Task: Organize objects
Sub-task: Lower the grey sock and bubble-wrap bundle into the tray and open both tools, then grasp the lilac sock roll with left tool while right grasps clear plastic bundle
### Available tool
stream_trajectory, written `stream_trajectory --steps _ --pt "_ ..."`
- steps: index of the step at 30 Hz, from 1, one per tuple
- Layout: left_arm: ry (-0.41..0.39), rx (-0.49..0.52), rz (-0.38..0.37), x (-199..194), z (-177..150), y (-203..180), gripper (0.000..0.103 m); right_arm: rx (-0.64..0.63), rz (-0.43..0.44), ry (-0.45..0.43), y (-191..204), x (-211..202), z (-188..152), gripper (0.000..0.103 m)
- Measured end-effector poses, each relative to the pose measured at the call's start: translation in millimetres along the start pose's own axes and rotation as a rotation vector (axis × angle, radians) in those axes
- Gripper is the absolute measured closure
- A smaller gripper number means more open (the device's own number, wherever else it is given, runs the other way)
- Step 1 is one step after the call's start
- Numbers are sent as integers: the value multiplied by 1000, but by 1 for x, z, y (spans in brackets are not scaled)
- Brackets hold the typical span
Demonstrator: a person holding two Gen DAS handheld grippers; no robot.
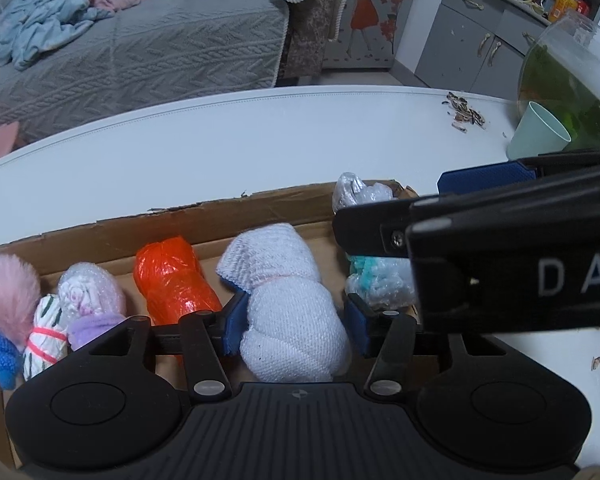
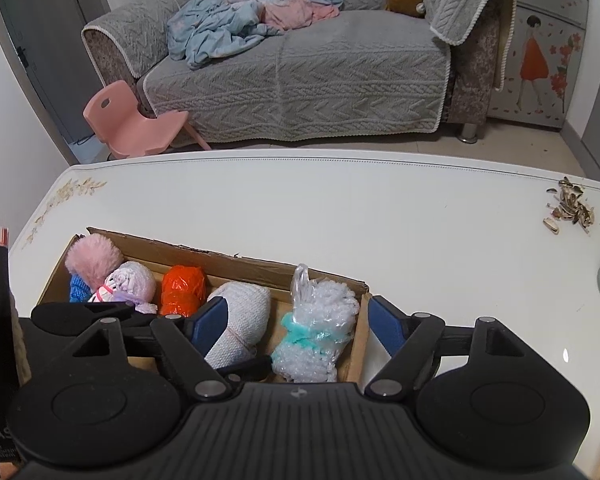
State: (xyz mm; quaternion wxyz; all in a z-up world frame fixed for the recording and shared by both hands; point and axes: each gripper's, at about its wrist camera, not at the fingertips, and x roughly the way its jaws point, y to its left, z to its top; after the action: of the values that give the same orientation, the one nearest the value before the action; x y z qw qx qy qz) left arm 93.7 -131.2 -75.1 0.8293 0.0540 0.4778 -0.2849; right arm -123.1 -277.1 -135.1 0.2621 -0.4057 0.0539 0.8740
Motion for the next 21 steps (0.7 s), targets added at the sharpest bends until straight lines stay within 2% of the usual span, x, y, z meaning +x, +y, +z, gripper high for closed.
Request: stream_trajectory --steps 7,14,19,21 --pt "2 5 11 -11 1 -2 30 3 -3 -2 3 -1 -1 27" --pt "13 20 6 -20 -2 -5 27 17 -15 -9 3 -2 -2 25" --pt "73 -12 -19 -27 -3 -1 19 26 -22 -21 4 -7 -1 25" --pt "81 -9 -23 -40 -6 1 19 27 -30 -16 4 -11 -2 25"
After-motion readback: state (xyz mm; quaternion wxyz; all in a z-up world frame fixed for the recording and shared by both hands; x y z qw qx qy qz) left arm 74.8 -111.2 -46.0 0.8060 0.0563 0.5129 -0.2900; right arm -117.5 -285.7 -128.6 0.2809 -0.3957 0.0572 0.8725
